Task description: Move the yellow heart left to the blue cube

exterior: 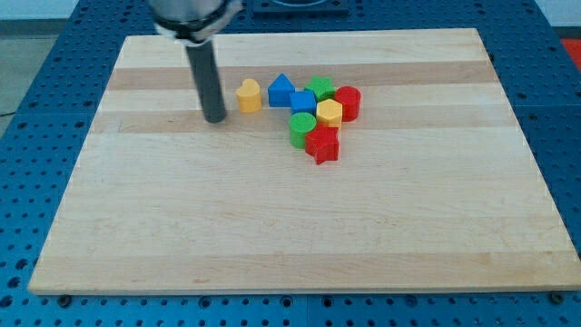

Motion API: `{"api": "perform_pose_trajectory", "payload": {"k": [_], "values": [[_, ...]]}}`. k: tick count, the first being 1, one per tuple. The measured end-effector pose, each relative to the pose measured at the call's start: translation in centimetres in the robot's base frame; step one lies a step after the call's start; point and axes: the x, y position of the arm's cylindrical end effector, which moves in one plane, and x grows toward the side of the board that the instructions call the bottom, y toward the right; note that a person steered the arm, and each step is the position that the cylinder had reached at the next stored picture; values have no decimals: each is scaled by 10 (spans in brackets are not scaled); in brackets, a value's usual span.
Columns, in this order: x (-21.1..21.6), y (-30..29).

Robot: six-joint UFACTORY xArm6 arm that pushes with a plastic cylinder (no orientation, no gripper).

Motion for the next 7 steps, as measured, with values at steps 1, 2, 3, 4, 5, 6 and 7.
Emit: {"api": "perform_pose_trajectory", "payload": {"k": [1,2,3,4,5,6,7], "values": [[-46,-19],[-71,-7],[-63,8],[-45,22],[-42,42],[-41,59],[-35,74]]}}
